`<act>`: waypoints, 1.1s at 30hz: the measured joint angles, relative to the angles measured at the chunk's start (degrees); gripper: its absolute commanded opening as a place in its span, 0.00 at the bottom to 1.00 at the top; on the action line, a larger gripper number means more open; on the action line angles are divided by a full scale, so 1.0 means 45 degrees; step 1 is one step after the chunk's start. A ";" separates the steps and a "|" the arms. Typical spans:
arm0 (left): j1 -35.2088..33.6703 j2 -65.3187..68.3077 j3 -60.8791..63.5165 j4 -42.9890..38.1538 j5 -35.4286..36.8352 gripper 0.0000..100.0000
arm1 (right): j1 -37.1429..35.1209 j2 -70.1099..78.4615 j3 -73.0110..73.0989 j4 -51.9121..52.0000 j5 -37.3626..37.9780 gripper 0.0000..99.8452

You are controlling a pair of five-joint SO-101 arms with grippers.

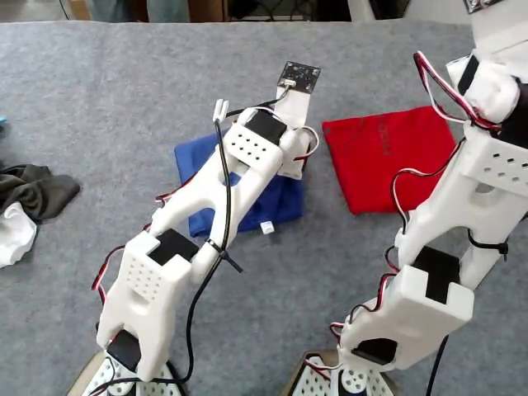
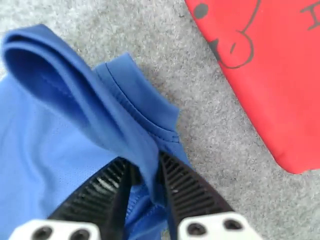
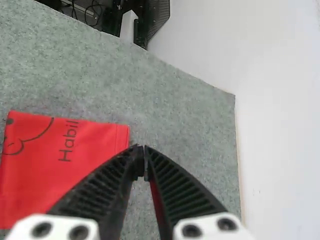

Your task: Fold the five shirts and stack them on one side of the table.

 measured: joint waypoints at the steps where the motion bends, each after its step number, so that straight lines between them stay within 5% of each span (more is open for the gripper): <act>1: 0.0000 0.0000 0.0000 0.0000 0.0117 0.21 | 0.0000 0.0000 0.0000 0.0000 0.0000 0.02; 9: -0.0996 0.0000 -0.2305 0.2227 0.2071 0.25 | -0.0527 0.0000 0.0000 0.0000 0.0000 0.02; 14: -0.3477 0.0020 -0.4982 0.4298 0.2188 0.05 | -0.1231 0.0000 0.0000 0.0293 0.0000 0.02; 18: -0.5490 0.1172 -0.4845 0.4181 0.2227 0.03 | -0.2950 0.0293 0.0410 0.0684 0.0742 0.02; 25: -0.5705 0.3907 -0.3907 0.3048 0.2208 0.03 | -0.5939 0.2852 0.2579 -0.0332 0.1719 0.01; 33: -0.6525 0.4220 -0.4122 0.2989 0.2227 0.03 | -0.6408 0.6701 0.2676 -0.1582 0.1719 0.01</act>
